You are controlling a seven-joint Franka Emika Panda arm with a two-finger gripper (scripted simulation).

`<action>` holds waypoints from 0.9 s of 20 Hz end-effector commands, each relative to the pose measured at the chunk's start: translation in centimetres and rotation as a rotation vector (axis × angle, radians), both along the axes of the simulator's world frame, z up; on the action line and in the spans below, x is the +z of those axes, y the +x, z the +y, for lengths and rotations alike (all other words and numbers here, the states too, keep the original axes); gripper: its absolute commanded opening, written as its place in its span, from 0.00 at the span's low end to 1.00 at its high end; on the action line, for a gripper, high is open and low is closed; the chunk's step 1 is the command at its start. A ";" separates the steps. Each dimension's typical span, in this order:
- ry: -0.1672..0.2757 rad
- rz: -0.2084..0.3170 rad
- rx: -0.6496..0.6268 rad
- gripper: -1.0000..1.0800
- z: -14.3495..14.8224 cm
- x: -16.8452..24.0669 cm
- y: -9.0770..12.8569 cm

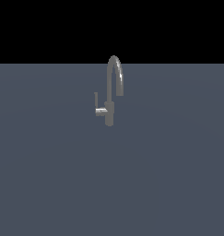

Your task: Turn on the faucet by rotating a designated handle.

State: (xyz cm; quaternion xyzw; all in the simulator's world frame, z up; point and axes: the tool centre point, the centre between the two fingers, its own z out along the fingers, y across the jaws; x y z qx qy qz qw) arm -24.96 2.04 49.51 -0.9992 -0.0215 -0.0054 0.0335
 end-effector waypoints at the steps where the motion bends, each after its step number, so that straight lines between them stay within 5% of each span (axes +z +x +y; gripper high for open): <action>1: 0.000 0.000 0.000 0.00 0.0 0.0 0.0; 18: 0.036 -0.009 -0.028 0.00 -0.5 0.6 0.2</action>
